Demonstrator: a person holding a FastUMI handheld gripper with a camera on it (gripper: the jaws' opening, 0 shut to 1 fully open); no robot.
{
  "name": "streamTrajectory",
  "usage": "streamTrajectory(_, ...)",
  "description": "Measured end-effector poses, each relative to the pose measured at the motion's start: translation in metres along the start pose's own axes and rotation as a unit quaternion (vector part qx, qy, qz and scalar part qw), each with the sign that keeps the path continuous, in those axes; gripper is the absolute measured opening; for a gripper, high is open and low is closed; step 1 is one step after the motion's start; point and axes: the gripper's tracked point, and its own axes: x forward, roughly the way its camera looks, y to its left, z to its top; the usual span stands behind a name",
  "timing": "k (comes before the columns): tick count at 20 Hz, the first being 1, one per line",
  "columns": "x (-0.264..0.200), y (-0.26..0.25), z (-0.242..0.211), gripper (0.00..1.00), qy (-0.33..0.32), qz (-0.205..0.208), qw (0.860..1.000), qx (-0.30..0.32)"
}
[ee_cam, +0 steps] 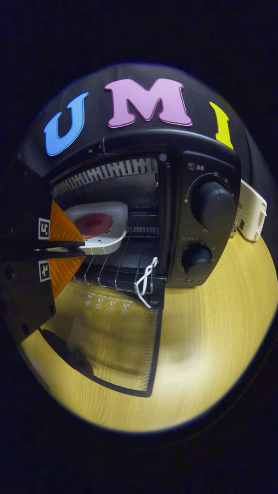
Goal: Open the toaster oven, put the food inside, and close the toaster oven door.
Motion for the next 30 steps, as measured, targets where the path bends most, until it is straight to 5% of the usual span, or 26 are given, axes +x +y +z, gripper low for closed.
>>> streamTrajectory(5,0.010,0.004,0.002,0.11,-0.016,0.009,1.000,0.001)
streamTrajectory(7,0.008,0.007,0.006,0.25,-0.018,0.011,1.000,-0.006)
streamTrajectory(10,-0.005,0.008,0.005,0.25,-0.008,0.014,1.000,-0.025)
streamTrajectory(16,-0.069,0.002,0.013,0.26,-0.016,0.049,0.982,-0.181)
streamTrajectory(18,-0.093,-0.005,0.014,0.71,-0.018,0.052,0.968,-0.244)
streamTrajectory(20,-0.115,-0.014,0.009,0.77,-0.015,0.055,0.941,-0.335)
streamTrajectory(21,-0.124,-0.021,0.004,0.98,-0.010,0.052,0.922,-0.384)
streamTrajectory(25,-0.143,-0.064,-0.009,0.99,-0.008,0.019,0.836,-0.549)
streamTrajectory(30,-0.126,-0.136,-0.025,0.99,0.032,-0.062,0.752,-0.655)
